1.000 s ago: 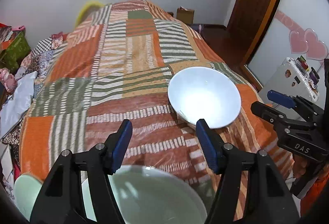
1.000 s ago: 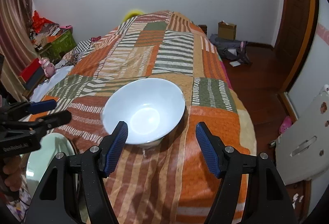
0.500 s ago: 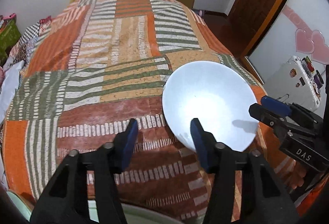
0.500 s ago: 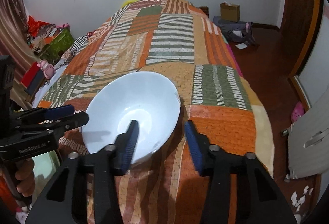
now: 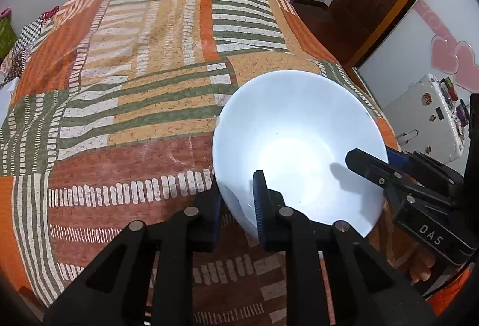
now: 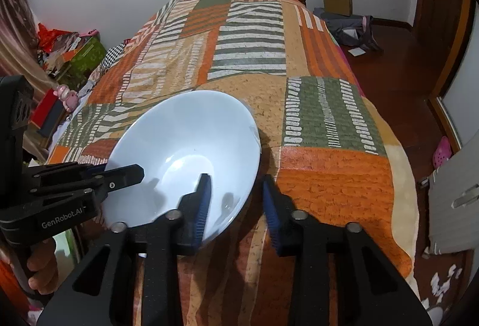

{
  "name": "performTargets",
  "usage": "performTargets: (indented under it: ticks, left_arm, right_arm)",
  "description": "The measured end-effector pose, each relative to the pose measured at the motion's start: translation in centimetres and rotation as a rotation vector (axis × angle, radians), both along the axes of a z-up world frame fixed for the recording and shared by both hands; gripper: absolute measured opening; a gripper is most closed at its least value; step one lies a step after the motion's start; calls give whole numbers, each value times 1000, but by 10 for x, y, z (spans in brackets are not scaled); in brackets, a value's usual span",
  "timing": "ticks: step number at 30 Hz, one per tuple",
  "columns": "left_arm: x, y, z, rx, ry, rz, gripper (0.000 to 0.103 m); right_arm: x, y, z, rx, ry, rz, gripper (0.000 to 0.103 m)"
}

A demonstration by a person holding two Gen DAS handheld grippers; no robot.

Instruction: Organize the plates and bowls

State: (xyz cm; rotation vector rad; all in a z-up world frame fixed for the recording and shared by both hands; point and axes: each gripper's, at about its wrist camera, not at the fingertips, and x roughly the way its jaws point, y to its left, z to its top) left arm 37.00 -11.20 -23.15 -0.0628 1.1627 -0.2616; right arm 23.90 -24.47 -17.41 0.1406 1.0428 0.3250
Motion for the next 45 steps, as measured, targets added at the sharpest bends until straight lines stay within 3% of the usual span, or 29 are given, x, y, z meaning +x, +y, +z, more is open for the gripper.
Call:
performTargets:
  ticks: [11, 33, 45]
  left_arm:
    - [-3, -5, 3, 38, -18, -39, 18]
    - [-65, 13, 72, 29, -148, -30, 18]
    - [-109, 39, 99, 21, -193, -7, 18]
  right_arm:
    - [-2, 3, 4, -28, -14, -3, 21]
    - [-48, 27, 64, -5, -135, -1, 21]
    - [-71, 50, 82, -3, -181, 22, 21]
